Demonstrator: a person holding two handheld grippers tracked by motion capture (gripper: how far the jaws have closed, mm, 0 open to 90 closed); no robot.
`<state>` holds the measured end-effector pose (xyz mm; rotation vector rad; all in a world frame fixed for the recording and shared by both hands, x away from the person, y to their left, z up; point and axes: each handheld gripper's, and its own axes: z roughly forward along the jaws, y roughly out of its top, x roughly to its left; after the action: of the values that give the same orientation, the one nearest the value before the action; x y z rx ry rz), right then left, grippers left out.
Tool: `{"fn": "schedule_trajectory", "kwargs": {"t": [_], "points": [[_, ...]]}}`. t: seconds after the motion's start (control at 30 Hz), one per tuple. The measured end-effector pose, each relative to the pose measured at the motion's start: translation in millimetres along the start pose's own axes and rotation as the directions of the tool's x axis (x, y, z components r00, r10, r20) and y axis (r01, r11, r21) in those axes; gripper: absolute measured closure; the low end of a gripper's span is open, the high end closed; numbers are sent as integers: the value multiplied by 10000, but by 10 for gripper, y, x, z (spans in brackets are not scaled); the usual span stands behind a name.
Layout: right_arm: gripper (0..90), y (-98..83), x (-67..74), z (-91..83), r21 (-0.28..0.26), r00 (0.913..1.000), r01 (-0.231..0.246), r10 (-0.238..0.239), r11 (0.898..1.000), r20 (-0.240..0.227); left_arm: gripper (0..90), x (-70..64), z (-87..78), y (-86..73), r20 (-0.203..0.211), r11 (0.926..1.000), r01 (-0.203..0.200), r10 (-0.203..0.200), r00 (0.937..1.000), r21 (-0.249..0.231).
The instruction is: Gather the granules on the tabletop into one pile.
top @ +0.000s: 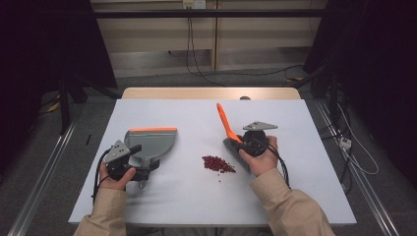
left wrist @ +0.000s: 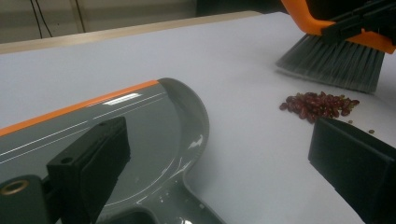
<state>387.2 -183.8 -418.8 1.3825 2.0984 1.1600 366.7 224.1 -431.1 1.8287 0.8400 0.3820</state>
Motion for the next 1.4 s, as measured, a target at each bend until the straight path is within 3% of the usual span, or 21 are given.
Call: {"fn": "schedule_trajectory", "kwargs": {"t": [0.23,0.4,0.73,0.97,1.1,1.23,1.4], "points": [[715,-32,237,99,-494,10000,93,-94,9987,-7,52,-11,-1,4,40,10000,-46,46,10000,4],[715,-5,323,170,-704,10000,43,-46,9975,-33,52,-3,-6,3,23,10000,1,-1,10000,-6],[715,48,349,191,-1221,10000,-86,79,9925,-61,52,2,-2,0,2,10000,-27,27,10000,20],[715,30,316,55,-1128,9998,184,-173,9934,105,52,-10,3,2,25,9999,-102,101,9999,32],[714,-38,315,94,-965,9994,236,-211,9950,269,52,-11,2,3,20,9999,-104,104,9999,26],[714,-31,367,171,-1062,10000,37,-43,9943,-58,52,-7,4,-1,13,10000,-48,48,10000,33],[715,34,405,174,-1205,9996,139,-168,9926,-224,52,3,3,-4,3,10000,-28,28,10000,48]]}}
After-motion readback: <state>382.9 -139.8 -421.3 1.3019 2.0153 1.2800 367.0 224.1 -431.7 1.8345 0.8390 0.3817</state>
